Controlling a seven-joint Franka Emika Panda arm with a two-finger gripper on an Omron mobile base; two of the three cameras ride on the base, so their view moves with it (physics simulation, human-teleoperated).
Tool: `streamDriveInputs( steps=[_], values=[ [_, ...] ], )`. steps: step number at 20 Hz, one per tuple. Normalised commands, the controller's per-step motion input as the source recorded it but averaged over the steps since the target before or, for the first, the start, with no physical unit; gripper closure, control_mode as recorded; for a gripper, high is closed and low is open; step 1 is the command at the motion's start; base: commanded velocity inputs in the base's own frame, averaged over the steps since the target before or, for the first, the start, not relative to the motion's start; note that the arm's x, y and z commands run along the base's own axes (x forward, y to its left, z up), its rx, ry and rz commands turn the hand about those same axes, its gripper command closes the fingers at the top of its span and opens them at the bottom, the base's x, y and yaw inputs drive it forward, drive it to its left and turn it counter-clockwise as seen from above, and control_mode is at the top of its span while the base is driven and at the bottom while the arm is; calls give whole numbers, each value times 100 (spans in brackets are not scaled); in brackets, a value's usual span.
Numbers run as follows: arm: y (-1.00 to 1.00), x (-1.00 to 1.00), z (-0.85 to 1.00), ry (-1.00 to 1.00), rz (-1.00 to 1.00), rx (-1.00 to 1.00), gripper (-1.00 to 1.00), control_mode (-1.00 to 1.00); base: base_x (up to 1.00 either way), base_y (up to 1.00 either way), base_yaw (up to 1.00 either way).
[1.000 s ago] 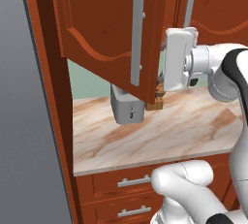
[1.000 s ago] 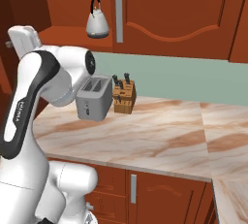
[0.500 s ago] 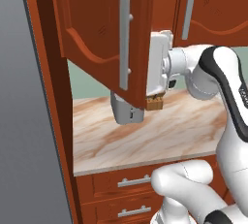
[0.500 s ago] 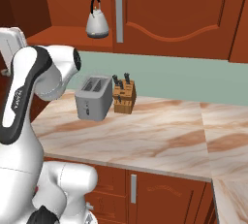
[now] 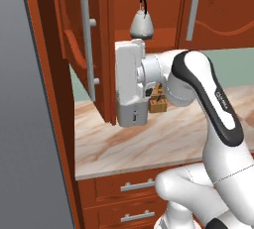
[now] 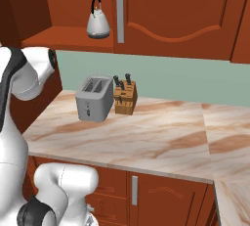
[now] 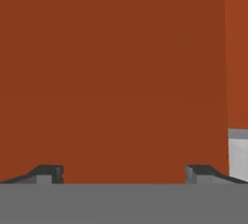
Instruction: Open the cabinet, pick the kettle from the cabinet, and place it in the sink.
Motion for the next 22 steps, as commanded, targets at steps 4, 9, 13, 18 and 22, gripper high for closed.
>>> streamDriveInputs(
  steps=[4,9,13,18,22],
  values=[
    [29,4,3,-11,-1,-5,-100,-100,0,0,0],
    [-55,-7,16,-8,-4,-2,-100,-100,0,0,0],
    [-70,-15,14,-6,-1,0,-100,-100,0,0,0],
    [-67,-16,14,-7,-7,0,-100,-100,0,0,0],
    [-55,-15,11,-11,-8,-1,-100,-100,0,0,0]
  ],
)
